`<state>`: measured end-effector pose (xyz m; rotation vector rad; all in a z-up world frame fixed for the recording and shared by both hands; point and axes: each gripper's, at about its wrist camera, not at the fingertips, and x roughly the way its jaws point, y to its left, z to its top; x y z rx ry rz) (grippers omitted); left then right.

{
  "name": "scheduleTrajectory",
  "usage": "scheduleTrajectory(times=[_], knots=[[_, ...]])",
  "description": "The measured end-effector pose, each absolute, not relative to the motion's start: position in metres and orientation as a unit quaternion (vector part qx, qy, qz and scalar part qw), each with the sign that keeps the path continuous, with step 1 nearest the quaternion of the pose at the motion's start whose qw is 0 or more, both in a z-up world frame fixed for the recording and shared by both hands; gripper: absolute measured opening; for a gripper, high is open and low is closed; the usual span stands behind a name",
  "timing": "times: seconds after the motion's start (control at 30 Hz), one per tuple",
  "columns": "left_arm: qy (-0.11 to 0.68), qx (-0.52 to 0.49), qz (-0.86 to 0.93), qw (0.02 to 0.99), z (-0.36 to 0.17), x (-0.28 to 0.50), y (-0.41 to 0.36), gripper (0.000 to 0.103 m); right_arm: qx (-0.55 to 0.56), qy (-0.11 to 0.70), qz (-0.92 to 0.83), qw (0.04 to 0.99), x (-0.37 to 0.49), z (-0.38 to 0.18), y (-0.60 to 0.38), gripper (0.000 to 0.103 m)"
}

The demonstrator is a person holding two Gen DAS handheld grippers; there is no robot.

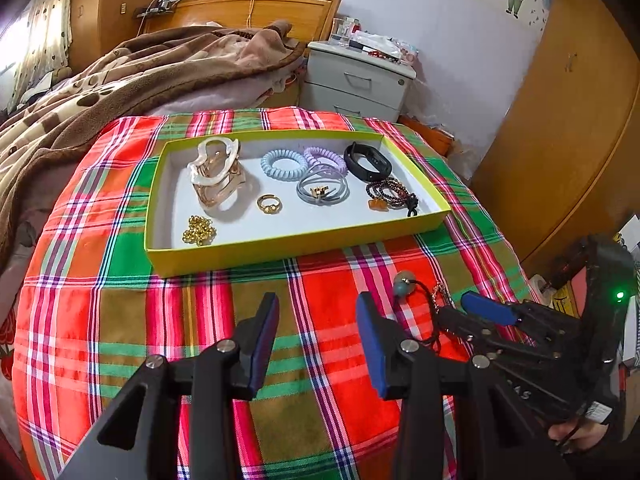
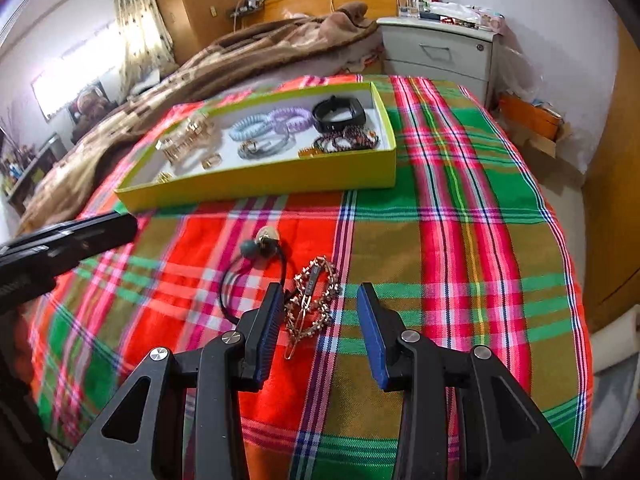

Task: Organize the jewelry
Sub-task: 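Grasp the black teal-bead hair tie with the left tool while the right tool grasps the gold ornate clip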

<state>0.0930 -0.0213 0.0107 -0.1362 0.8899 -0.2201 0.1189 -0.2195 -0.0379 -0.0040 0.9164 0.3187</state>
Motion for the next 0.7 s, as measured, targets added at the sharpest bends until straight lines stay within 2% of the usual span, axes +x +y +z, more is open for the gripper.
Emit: scheduleTrajectory(times=[0.2, 0.27, 0.37, 0.7], knots=[[0.434, -0.065, -0.105, 0.892, 0.008, 0.097, -0.022, 0.042, -0.009, 0.442, 0.153, 0.884, 0.116, -0.038, -0.221, 0.039], [0.436, -0.063, -0.109, 0.891, 0.007, 0.098, -0.025, 0.042, -0.005, 0.442, 0.150, 0.885, 0.115, -0.038, -0.225, 0.027], [0.439, -0.061, -0.114, 0.889, 0.006, 0.101, -0.029, 0.042, -0.002, 0.442, 0.151, 0.884, 0.114, -0.037, -0.229, 0.023], [0.458, -0.048, -0.139, 0.877, -0.003, 0.112, -0.053, 0.042, 0.012, 0.424, 0.145, 0.894, 0.109, -0.030, -0.247, 0.022]])
